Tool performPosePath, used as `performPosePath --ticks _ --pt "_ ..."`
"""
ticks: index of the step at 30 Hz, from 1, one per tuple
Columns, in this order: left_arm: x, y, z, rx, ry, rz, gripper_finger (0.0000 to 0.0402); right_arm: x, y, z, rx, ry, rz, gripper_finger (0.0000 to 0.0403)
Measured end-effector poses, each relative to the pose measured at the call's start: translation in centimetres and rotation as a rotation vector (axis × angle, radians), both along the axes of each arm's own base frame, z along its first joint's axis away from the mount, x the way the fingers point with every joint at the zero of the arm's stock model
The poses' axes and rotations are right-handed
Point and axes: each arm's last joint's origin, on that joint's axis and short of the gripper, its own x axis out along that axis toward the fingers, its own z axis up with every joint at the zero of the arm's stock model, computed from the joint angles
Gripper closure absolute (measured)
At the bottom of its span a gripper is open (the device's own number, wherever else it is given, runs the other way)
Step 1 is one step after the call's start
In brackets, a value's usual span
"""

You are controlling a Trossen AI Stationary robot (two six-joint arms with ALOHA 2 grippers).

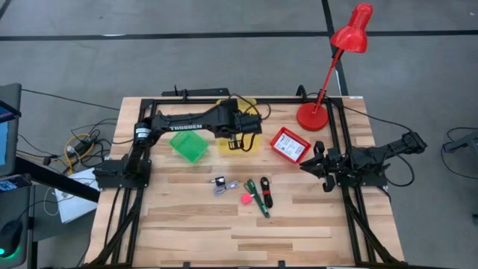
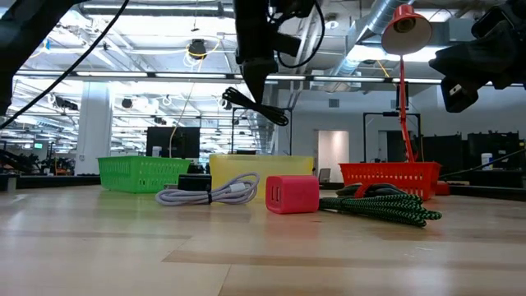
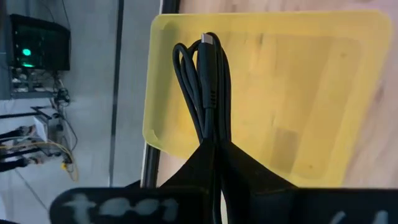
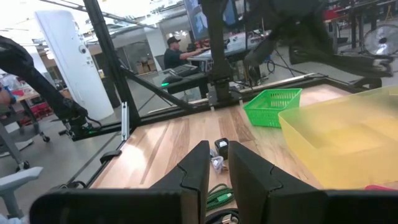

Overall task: Pick and place items into bin
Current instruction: Put the left black charger cable into the yellow bin, then put the white charger cable into the yellow bin

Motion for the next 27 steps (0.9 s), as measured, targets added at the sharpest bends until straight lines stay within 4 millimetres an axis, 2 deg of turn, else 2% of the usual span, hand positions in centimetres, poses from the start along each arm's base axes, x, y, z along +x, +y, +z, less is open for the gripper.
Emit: performPosePath --ticks 6,15,21,24,27 --pt "0.1 1.9 0.0 -0.019 -0.047 0.032 0.0392 0.0 0.0 0.0 0.000 0.000 0.000 0.0349" --pt "0.8 2.3 0.3 0.000 -0.127 0.023 0.0343 0.0 0.0 0.0 0.000 0.000 0.000 0.0349" --pt "0.8 2.2 -0.1 -0.028 -0.131 0.040 0.0318 0.0 0.0 0.0 0.000 0.000 0.000 0.0349" --pt "0.3 1.7 -0.5 -0.124 -0.113 0.080 0.0313 0.0 0.0 0.0 0.000 0.000 0.000 0.0349" --pt "0.3 0.2 -1.0 -0.229 -0.106 0.087 0.0310 0.0 0.0 0.0 0.000 0.000 0.000 0.0349"
